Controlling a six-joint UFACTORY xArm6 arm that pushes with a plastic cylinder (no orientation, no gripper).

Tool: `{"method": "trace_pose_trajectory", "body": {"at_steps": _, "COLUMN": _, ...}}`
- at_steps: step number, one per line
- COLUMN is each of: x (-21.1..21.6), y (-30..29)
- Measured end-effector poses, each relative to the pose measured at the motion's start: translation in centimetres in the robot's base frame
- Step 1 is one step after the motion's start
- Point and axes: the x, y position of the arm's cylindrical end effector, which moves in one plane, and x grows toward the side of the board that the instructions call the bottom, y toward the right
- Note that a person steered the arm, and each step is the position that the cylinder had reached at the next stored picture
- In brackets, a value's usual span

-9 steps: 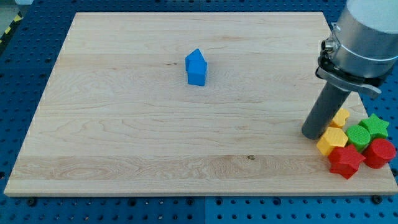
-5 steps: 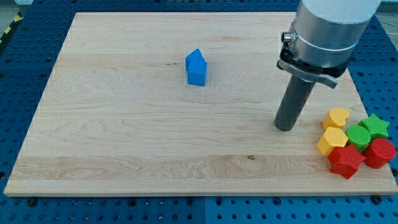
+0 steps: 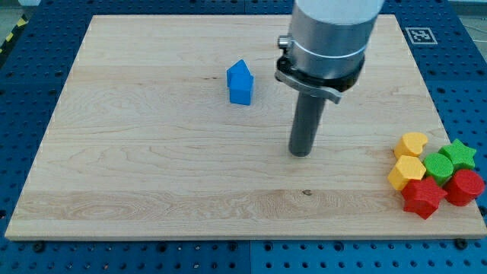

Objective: Place your arm below the blue blocks

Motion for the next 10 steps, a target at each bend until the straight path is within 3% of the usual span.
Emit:
{"method": "trace_pose_trajectory", "body": {"at_steps": 2, "x": -0.3, "y": -4.9}}
{"method": "trace_pose_trajectory", "body": {"at_steps": 4, "x": -3.3, "y": -5.5}}
{"method": "trace_pose_trajectory", "body": {"at_steps": 10, "x": -3.3, "y": -6.2}}
